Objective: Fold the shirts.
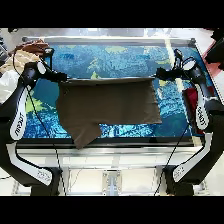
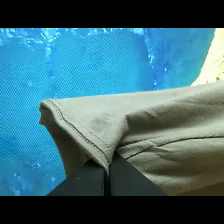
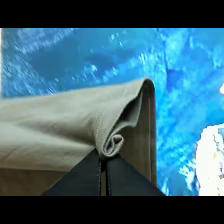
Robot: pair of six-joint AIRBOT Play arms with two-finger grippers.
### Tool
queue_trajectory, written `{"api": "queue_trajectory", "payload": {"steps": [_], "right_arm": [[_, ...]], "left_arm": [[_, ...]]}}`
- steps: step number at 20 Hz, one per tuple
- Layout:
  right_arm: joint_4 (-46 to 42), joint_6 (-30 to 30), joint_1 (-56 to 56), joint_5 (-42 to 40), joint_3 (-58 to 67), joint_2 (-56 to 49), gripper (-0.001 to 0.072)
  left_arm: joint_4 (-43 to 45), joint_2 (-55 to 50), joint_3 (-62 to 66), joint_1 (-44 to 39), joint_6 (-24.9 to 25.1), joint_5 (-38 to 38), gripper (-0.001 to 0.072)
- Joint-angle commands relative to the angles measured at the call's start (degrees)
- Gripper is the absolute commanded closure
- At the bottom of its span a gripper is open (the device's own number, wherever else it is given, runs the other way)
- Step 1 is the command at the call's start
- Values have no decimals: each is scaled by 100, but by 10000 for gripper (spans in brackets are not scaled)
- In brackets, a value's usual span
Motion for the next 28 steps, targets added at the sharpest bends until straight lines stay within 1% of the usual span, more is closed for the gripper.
{"api": "queue_trajectory", "payload": {"steps": [1, 5, 9, 13, 14, 15, 16, 17, 18, 19, 20, 22, 23, 24, 25, 26, 27, 28], "right_arm": [[-535, 107, 13, 590, 11, -22, 706], [-634, 105, 15, 662, -177, -24, 706], [-625, 103, 15, 693, -466, -74, 705], [-660, 96, 136, 702, -474, -101, 702], [-678, 96, 157, 717, -474, -101, 700], [-678, 122, 179, 754, -474, -101, 669], [-669, 160, 179, 896, -470, -98, 521], [-688, 160, 179, 1150, -442, -98, 367], [-752, 186, 175, 1510, -391, -74, 364], [-984, 234, 173, 1895, -321, -13, 365], [-1399, 328, 173, 2275, -221, 81, 366], [-2739, 398, 142, 3014, -70, 466, 367], [-3287, 398, 74, 3126, -70, 721, 366], [-3495, 400, -52, 3106, -70, 981, 366], [-3373, 437, -236, 2962, -72, 1248, 366], [-3119, 472, -398, 2769, -72, 1449, 366], [-2728, 503, -555, 2553, -70, 1633, 366], [-2328, 498, -667, 2385, -72, 1773, 367]], "left_arm": [[391, -59, -74, -142, 26, -326, 697], [824, -68, -481, -142, -188, -487, 697], [813, -90, -546, -197, -186, -503, 697], [791, -192, -546, -315, -186, -828, 696], [774, -212, -546, -332, -188, -962, 682], [772, -208, -546, -334, -186, -1086, 633], [774, -192, -544, -332, -186, -1209, 510], [772, -155, -544, -332, -188, -1351, 264], [776, -61, -544, -310, -195, -1508, 166], [776, 92, -544, -282, -330, -1604, 170], [765, 350, -544, -236, -527, -1657, 171], [623, 1115, -546, -105, -592, -1672, 173], [527, 1617, -610, 7, -595, -1655, 174], [361, 2138, -839, 146, -634, -1585, 175], [164, 2680, -1257, 323, -824, -1491, 175], [-79, 3263, -1902, 542, -1141, -1421, 175], [-354, 3788, -2610, 741, -1412, -1419, 176], [-708, 4325, -3418, 938, -1488, -1421, 180]]}}
